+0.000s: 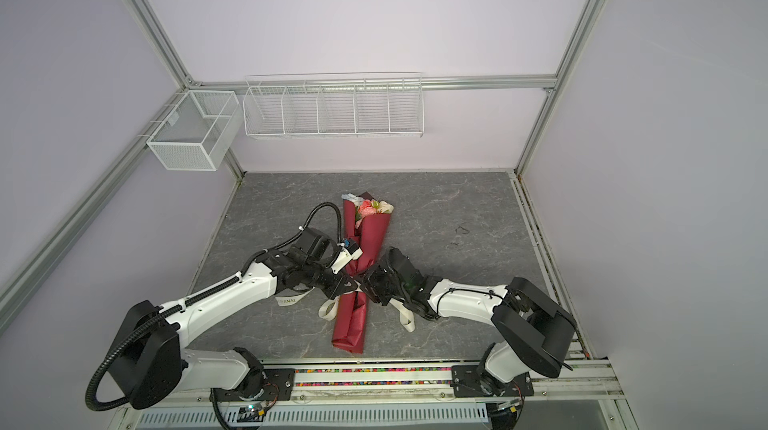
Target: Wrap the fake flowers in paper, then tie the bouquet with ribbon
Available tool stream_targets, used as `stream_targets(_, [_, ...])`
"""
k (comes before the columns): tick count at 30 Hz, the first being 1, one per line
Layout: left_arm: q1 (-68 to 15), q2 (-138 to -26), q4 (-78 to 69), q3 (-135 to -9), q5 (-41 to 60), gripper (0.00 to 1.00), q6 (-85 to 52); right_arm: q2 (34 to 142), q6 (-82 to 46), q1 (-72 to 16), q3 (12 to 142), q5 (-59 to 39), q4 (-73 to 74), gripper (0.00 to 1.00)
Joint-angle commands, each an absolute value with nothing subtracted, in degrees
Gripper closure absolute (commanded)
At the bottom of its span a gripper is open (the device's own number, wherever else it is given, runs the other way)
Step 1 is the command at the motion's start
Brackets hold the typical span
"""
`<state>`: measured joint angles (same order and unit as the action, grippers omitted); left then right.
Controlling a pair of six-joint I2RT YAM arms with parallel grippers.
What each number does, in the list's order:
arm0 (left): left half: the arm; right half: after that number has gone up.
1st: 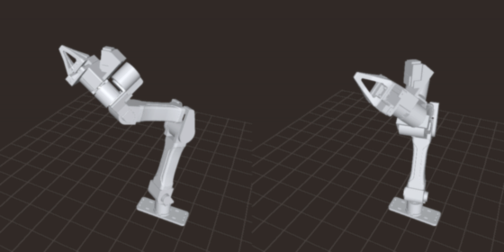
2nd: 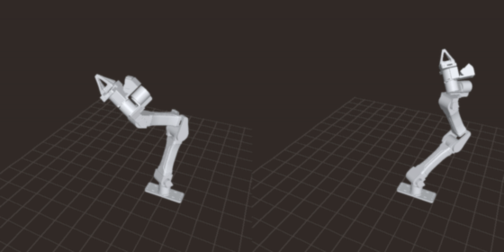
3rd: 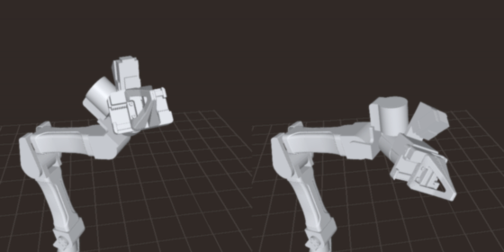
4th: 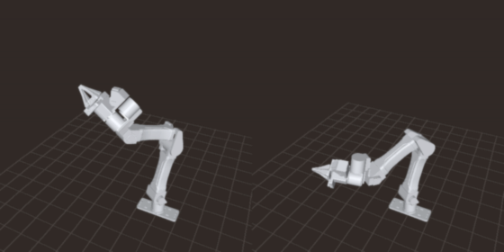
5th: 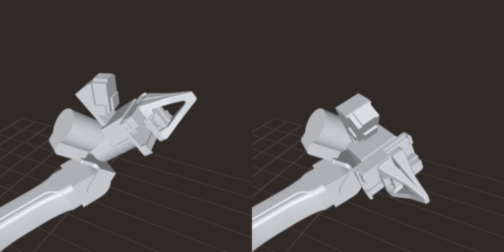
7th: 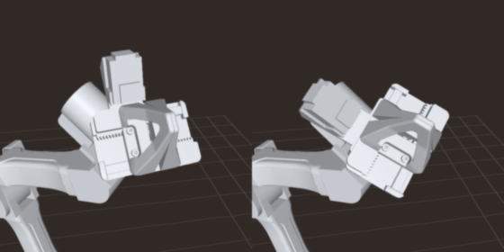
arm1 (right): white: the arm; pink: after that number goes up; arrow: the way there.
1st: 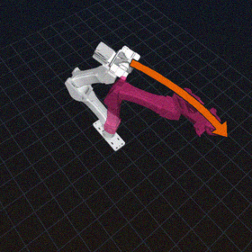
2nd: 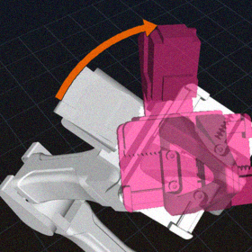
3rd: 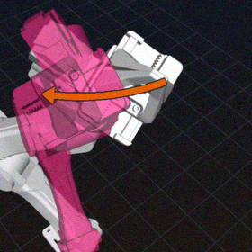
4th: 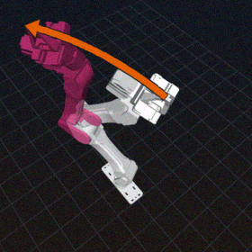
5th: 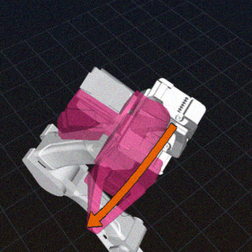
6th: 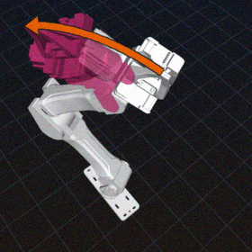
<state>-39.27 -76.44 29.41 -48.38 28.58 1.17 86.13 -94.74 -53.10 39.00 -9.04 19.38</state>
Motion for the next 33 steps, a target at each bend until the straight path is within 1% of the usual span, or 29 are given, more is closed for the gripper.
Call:
stream_targets(1, [-38.92,-75.14,27.29,-47.22,29.80,1.00,0.58,84.29,-100.15,-53.95,39.16,-8.49,19.49,0.58])
stream_targets(3, [-38.94,-75.22,27.54,-47.39,29.94,1.00,1.18,83.91,-99.67,-53.80,38.70,-7.76,19.32,0.67])
stream_targets(4, [-38.94,-75.13,27.80,-47.38,29.28,1.00,1.14,83.73,-100.04,-53.79,38.00,-7.39,20.06,0.76])
stream_targets(5, [-38.94,-75.14,28.07,-47.44,28.47,1.00,0.95,83.60,-100.18,-53.79,37.33,-7.21,21.07,0.82])
stream_targets(6, [-38.94,-75.19,28.35,-47.66,28.25,1.00,1.07,83.43,-100.16,-53.75,37.08,-7.13,21.24,0.84])
stream_targets(8, [-38.94,-74.84,28.52,-47.89,28.17,1.00,1.01,83.27,-98.84,-53.58,37.01,-7.19,20.21,0.92])
stream_targets(9, [-38.94,-74.73,28.69,-47.97,28.15,1.00,1.07,83.27,-98.04,-53.40,36.92,-7.13,19.96,0.94])
stream_targets(10, [-38.94,-74.47,29.11,-48.14,27.93,0.96,1.23,83.37,-97.24,-53.26,36.82,-7.35,20.04,0.94])
stream_targets(11, [-38.94,-74.20,29.56,-48.37,27.01,0.89,1.16,83.49,-96.55,-53.09,36.69,-7.62,20.41,0.94])
stream_targets(12, [-38.88,-73.87,29.91,-48.43,26.77,0.88,1.24,83.64,-96.13,-53.02,36.60,-7.94,20.92,0.94])
stream_targets(13, [-38.85,-73.45,30.27,-48.55,27.36,0.91,1.59,83.76,-95.71,-52.89,36.49,-8.30,21.38,0.94])
stream_targets(15, [-38.85,-72.83,30.09,-48.65,28.26,0.91,1.71,83.81,-95.62,-52.74,36.11,-8.53,22.00,0.94])
stream_targets(16, [-38.89,-72.64,30.19,-48.76,27.96,0.88,1.62,83.74,-95.61,-52.66,35.83,-8.57,22.29,0.94])
stream_targets(17, [-38.85,-72.39,31.20,-49.29,27.03,0.82,1.81,83.65,-95.48,-52.65,35.62,-8.61,22.41,0.94])
stream_targets(20, [-38.60,-70.35,33.75,-50.62,21.28,0.75,-0.05,82.97,-94.78,-52.61,35.59,-8.79,21.29,0.94])
stream_targets(22, [-38.50,-68.97,30.60,-49.09,18.13,0.74,-1.30,82.19,-93.44,-52.52,35.90,-8.82,19.05,0.94])
stream_targets(24, [-38.46,-70.06,28.47,-48.19,17.43,0.74,0.91,81.62,-91.91,-52.30,36.50,-9.24,16.35,0.94])
stream_targets(26, [-38.43,-73.06,30.25,-50.01,16.01,0.76,3.69,81.25,-89.97,-52.05,37.55,-9.75,14.03,0.94])
stream_targets(28, [-38.45,-76.55,35.95,-54.22,17.92,0.80,11.67,81.30,-88.33,-52.08,38.59,-10.07,11.92,0.94])
stream_targets(33, [-38.50,-82.80,40.04,-58.18,15.53,0.80,20.42,81.70,-87.55,-52.03,39.47,-10.50,10.16,0.94])
